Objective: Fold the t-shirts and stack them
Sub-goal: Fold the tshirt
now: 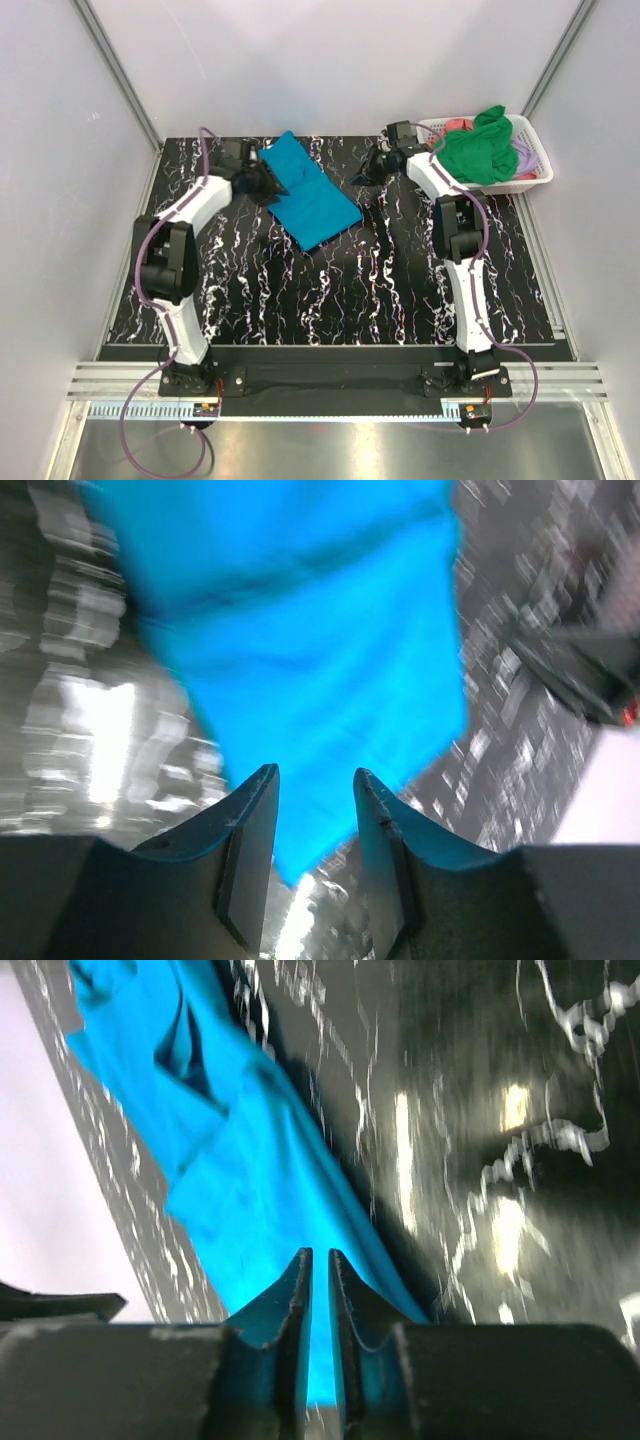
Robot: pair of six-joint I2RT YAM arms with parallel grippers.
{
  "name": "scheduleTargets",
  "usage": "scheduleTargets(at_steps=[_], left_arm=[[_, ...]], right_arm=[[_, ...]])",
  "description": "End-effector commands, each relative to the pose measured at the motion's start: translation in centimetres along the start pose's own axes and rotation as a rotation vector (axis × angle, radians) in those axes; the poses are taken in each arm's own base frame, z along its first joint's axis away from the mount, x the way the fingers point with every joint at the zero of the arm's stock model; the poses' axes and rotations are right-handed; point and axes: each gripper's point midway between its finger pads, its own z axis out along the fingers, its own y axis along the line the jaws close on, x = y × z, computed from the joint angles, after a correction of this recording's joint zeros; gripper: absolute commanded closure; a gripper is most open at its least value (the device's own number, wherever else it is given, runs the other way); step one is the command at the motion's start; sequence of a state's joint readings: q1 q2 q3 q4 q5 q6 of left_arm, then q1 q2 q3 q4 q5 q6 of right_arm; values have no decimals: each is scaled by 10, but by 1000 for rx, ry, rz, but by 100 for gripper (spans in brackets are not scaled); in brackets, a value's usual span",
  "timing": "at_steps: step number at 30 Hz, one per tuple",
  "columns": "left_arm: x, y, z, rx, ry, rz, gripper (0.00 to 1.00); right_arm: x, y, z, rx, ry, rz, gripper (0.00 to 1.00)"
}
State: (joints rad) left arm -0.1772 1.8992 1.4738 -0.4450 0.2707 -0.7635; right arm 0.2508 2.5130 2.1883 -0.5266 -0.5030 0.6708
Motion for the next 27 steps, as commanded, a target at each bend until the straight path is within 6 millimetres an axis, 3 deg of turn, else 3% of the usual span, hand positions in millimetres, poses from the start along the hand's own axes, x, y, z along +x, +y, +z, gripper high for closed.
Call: scheduleTargets(at_steps=[1, 3, 6, 11, 13, 14, 16, 17, 19, 20, 22, 23, 24, 27], left_arm=[[48, -49, 4, 154, 88, 84, 60], [82, -49, 19, 176, 171, 59, 60], [115, -36, 36, 159, 223, 48, 60], [141, 6, 43, 34, 264, 53, 60], [139, 17, 41, -5, 246, 60, 60], [137, 21, 34, -36, 234, 71, 60], [130, 22, 22, -58, 219, 81, 60], [129, 24, 7, -82, 222, 88, 60], [131, 40, -10, -131, 222, 87, 58], [120, 35, -30, -111, 177, 85, 57], [126, 53, -49, -146, 187, 68, 56], [117, 55, -65, -132, 153, 53, 56], [117, 62, -71, -138, 150, 42, 55], [122, 76, -78, -118, 183, -2, 47]], right_arm=[[16, 26, -33, -67, 54, -90, 84], [28, 13, -31, -46, 93, -95, 85], [44, -8, -26, -6, 137, -95, 86], [64, -30, -23, 39, 171, -72, 87], [74, -44, -26, 77, 181, -55, 87], [71, -35, -33, 60, 154, -68, 87], [87, -43, -38, 70, 174, -43, 87], [88, -34, -47, 56, 160, -42, 87], [115, -40, -49, 86, 203, -31, 87], [134, -39, -55, 118, 220, -54, 87], [149, -41, -64, 153, 229, -56, 86], [154, -33, -72, 149, 222, -50, 86], [167, -40, -76, 166, 242, -31, 85], [172, -33, -89, 147, 219, -26, 80]])
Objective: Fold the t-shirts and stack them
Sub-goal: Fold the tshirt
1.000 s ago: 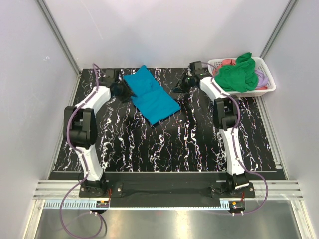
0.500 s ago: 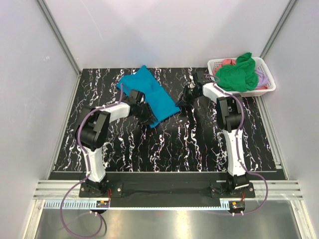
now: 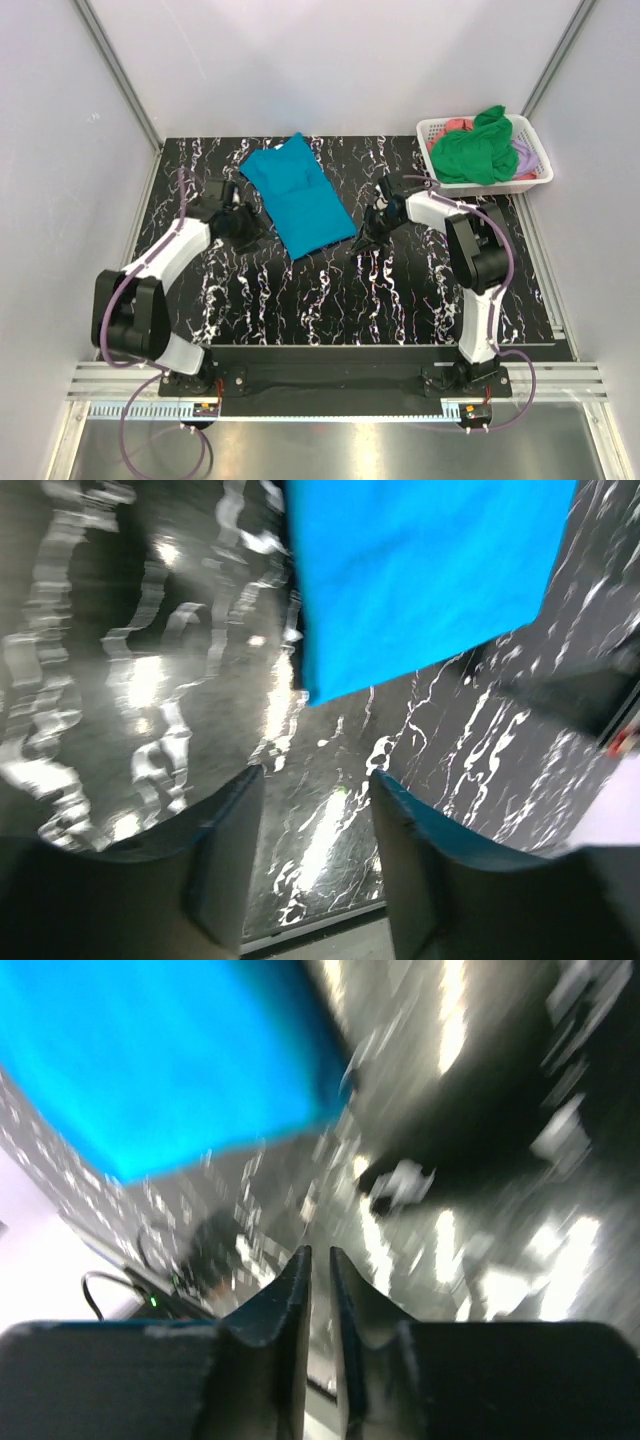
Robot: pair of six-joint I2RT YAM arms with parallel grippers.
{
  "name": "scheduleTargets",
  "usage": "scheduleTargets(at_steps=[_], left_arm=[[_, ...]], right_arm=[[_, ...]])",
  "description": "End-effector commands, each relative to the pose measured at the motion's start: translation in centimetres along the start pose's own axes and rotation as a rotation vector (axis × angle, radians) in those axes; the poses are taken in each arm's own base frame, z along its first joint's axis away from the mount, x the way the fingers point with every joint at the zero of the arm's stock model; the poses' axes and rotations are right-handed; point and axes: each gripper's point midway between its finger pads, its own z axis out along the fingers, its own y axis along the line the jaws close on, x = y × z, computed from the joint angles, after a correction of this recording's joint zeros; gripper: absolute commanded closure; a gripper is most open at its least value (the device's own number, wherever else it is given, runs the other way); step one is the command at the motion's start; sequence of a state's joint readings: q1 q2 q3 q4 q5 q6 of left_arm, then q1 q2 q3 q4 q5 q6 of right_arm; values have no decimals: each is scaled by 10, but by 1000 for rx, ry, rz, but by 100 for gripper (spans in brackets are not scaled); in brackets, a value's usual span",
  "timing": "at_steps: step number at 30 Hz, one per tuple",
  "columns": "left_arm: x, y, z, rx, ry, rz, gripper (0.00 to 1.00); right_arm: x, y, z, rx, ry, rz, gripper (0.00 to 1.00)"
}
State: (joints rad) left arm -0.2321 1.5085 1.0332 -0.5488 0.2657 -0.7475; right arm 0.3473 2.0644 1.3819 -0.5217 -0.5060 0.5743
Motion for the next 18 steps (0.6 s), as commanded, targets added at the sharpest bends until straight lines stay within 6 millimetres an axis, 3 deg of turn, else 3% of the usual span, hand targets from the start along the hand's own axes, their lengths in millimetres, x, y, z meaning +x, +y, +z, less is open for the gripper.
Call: scheduleTargets(at_steps=[1, 3, 4, 9, 10, 15, 18], left_arm=[[7, 14, -1, 22, 37, -12, 46], [11, 5, 6, 100, 54, -15, 45], [2, -5, 12, 155, 18, -35, 44], [0, -16, 38, 227, 16, -65, 42], [0, -15, 45, 227, 18, -65, 42], [1, -9, 65, 166, 17, -54, 41], [10, -9, 76, 157, 40, -59, 42]], right_arm=[[-6, 20, -30, -26, -104, -30, 77], [-18, 28, -35, -31, -141, -69, 67], [-23, 30, -35, -26, -146, -79, 64], [-62, 33, -18, 0, -157, -157, 47], [-65, 27, -10, 13, -144, -154, 46], [-93, 28, -12, -67, -173, -151, 45], [-99, 26, -8, -72, -154, -191, 46]])
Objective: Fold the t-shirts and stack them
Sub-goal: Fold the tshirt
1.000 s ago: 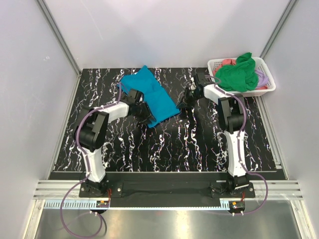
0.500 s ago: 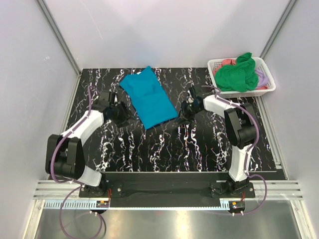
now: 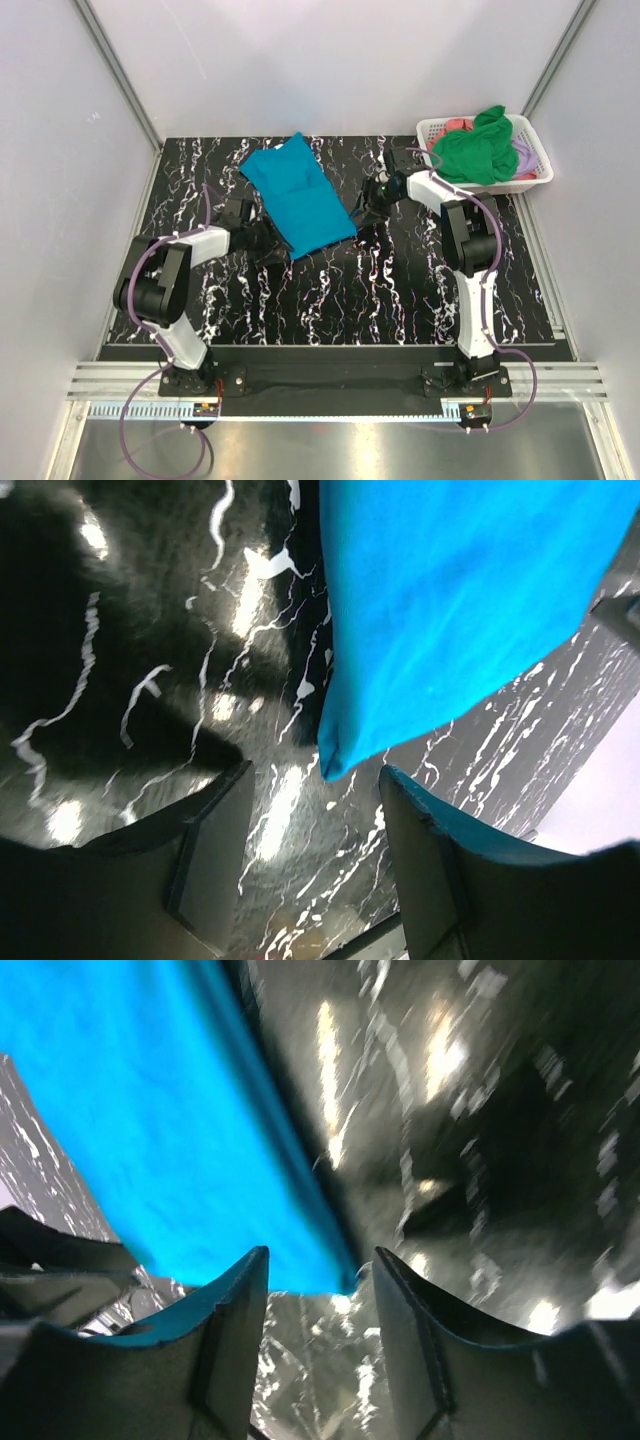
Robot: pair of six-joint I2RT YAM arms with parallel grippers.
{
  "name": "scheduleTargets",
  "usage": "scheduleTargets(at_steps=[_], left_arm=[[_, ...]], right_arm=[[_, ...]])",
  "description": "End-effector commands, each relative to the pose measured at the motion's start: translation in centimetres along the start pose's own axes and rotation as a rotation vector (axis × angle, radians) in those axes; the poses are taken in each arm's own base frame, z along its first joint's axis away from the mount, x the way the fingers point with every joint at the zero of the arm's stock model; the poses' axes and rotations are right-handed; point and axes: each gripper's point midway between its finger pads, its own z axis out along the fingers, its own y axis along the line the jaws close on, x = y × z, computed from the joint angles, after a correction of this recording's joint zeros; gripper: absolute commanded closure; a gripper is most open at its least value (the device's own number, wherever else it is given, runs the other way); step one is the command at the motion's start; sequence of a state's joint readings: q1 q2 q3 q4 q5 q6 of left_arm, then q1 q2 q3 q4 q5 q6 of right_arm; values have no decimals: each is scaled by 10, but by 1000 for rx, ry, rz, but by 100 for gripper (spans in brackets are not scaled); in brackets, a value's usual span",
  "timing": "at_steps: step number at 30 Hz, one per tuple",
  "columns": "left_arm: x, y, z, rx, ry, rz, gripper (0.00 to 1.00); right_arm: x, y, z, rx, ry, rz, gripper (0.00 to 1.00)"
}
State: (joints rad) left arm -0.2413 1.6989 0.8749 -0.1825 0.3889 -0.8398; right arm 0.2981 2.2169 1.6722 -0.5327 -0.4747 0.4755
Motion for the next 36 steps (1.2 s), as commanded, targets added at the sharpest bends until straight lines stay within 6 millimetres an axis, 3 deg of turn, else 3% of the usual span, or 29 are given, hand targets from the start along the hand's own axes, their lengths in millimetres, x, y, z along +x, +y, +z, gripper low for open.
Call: scheduleTargets(at_steps=[1, 4, 9, 14, 17, 19, 22, 27, 28, 30, 31, 33, 34, 35, 36], left_arm=[[-8, -20, 7, 54, -31, 21, 42], [-1, -17, 12, 39, -20, 22, 42], [2, -4, 18, 1, -33, 1, 44], [2, -3, 24, -6, -21, -1, 54], [1, -2, 21, -17, -22, 16, 68], [1, 1, 20, -34, -15, 25, 88], [6, 11, 14, -76, 8, 40, 100], [14, 25, -11, -118, 32, 74, 100], [20, 33, -18, -139, 52, 81, 100], [25, 45, -31, -159, 55, 76, 96], [26, 50, -35, -158, 55, 66, 91], [37, 62, -43, -178, 72, 57, 89], [37, 61, -47, -171, 63, 65, 87], [42, 62, -48, -167, 73, 62, 79], [48, 65, -49, -164, 89, 56, 74]], right_arm=[[-13, 2, 4, -42, 9, -78, 48], [-4, 1, 9, -67, 58, -68, 50], [18, -10, 15, -78, 104, -56, 64], [30, -10, 12, -107, 101, -55, 68], [44, -13, 12, -106, 125, -63, 70], [52, -11, 14, -103, 142, -68, 81], [66, -9, 13, -91, 166, -54, 98], [96, -4, 1, -71, 181, -24, 100], [102, 5, -5, -72, 178, -33, 100], [124, 3, -8, -44, 202, -41, 100], [135, 12, -11, -39, 207, -66, 99], [150, 4, -14, -4, 224, -53, 97], [153, 7, -17, -3, 221, -37, 93], [160, 2, -19, 9, 230, -22, 88], [161, 1, -21, 15, 220, -11, 77]])
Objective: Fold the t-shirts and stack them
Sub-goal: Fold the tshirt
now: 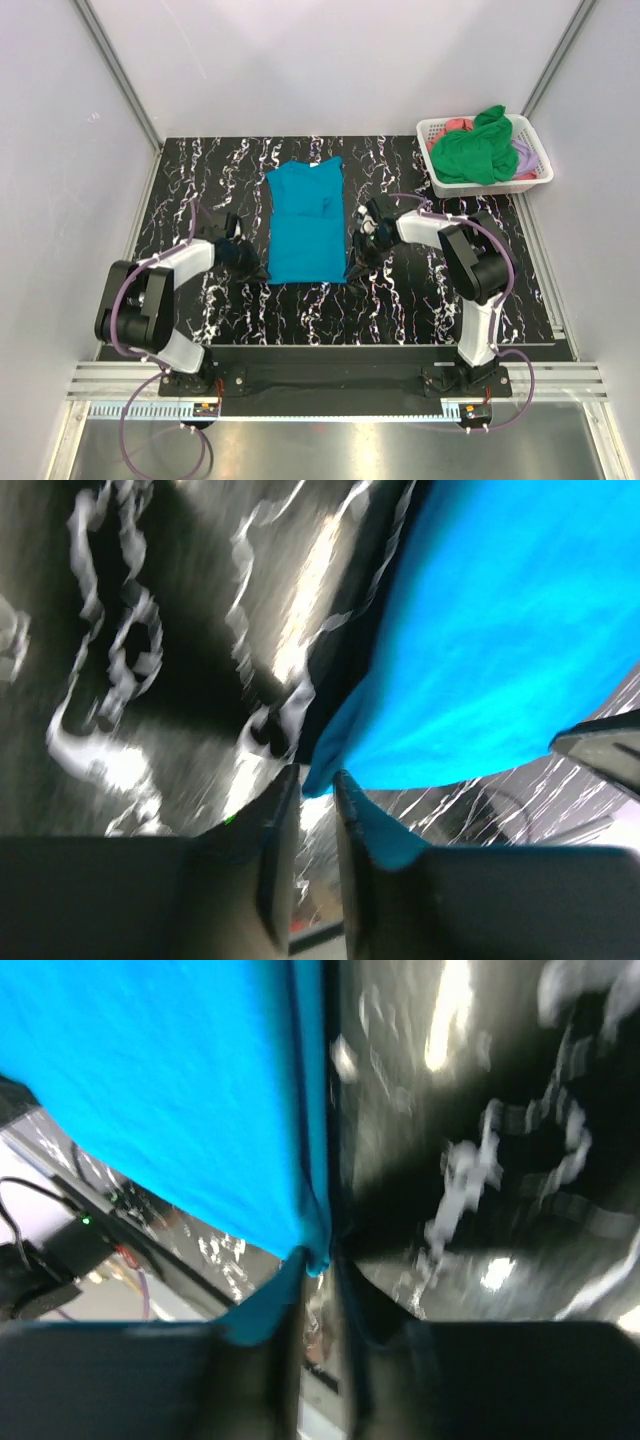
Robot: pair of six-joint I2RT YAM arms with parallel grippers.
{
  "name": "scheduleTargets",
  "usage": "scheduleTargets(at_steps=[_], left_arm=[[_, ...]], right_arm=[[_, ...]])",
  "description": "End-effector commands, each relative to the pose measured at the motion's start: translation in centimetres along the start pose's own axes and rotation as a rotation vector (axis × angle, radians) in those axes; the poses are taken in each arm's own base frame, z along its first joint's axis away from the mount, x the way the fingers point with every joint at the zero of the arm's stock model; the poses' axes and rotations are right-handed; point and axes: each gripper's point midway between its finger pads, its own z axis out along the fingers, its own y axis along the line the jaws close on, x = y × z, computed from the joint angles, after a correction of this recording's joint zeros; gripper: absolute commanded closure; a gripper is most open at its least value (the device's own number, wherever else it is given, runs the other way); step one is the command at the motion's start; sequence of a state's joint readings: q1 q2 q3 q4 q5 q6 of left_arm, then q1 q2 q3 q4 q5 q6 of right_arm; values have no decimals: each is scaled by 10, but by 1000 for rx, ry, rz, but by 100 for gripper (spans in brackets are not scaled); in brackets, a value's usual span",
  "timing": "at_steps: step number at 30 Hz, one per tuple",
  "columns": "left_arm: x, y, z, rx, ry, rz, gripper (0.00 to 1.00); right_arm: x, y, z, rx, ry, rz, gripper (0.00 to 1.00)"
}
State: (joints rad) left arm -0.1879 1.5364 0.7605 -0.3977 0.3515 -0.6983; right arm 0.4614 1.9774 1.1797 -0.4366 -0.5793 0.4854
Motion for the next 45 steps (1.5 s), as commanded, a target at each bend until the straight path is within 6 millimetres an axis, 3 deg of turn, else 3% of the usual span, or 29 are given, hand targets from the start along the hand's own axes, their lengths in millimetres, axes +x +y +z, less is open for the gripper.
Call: scheduleTargets(at_steps=[1, 6, 13, 18, 28, 37, 42, 45], left_arm=[[18, 9, -10, -5, 35, 20, 72], [30, 5, -12, 39, 76, -1, 56], [23, 12, -9, 3, 67, 18, 53], [17, 14, -3, 23, 63, -16, 52], [17, 13, 2, 69, 80, 19, 57], [14, 19, 10, 61, 85, 35, 61], [14, 16, 13, 89, 90, 37, 67], [13, 13, 14, 109, 98, 30, 72]], right_arm=[[2, -2, -18, 48, -66, 30, 73], [11, 0, -22, 18, -83, 38, 56], [12, 2, -12, 8, -87, 66, 49], [6, -2, -8, 29, -120, 96, 49], [19, -8, 6, 119, -104, 63, 57], [24, -17, 12, 160, -107, 90, 58], [21, -13, 20, 129, -102, 85, 66], [24, -15, 20, 139, -96, 98, 63]])
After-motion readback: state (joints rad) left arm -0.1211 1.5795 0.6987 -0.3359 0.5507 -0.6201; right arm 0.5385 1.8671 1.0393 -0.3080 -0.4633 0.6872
